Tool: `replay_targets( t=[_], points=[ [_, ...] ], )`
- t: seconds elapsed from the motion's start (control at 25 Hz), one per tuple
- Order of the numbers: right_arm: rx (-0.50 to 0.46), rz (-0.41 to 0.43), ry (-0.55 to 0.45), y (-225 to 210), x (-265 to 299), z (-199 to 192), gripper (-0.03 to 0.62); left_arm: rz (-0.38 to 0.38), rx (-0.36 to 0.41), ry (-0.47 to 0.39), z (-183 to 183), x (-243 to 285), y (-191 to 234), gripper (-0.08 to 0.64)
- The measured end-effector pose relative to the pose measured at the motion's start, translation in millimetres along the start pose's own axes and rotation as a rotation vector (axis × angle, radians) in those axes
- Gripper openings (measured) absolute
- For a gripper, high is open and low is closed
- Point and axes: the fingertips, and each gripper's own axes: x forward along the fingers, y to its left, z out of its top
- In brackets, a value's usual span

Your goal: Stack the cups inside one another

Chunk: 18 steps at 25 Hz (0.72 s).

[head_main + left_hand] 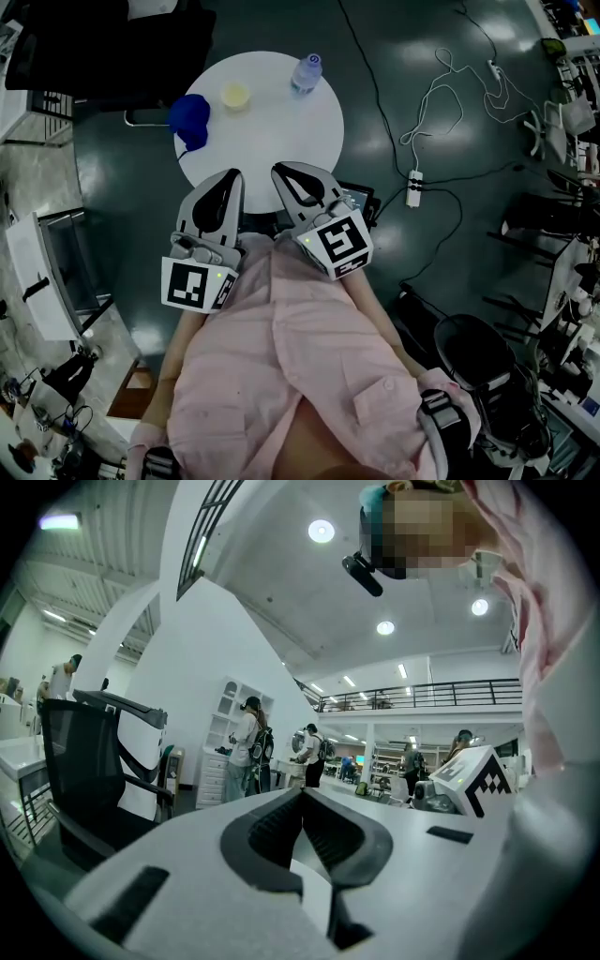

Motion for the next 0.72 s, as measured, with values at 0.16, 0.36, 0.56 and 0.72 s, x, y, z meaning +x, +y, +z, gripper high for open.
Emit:
replay_targets(
  t=[0.16, 0.36, 0.56, 0.72],
  points=[
    [0.002, -0.004, 0.002, -1.3, -2.1, -1.7, 0.034, -0.005, -0.005, 0.002, -0.9, -0.9, -2.6, 0.018],
    [0.0, 0.003, 0.005, -0.6, -0.7, -4.2, 0.034, 0.0, -0.01, -0.002, -0.6, -2.1, -1.0, 0.018],
    [0.009, 0.008, 0.008, -0.1, 0.1, -2.9, 0.034, 0.002, -0.009, -0.003, 0.0, -1.8, -0.5, 0.018],
    [0.006, 0.006, 0.006, 0.6, 0.8, -2.4, 0.034, -0.001, -0.006, -0.005, 0.3, -2.0, 0.0, 0.018]
  ],
)
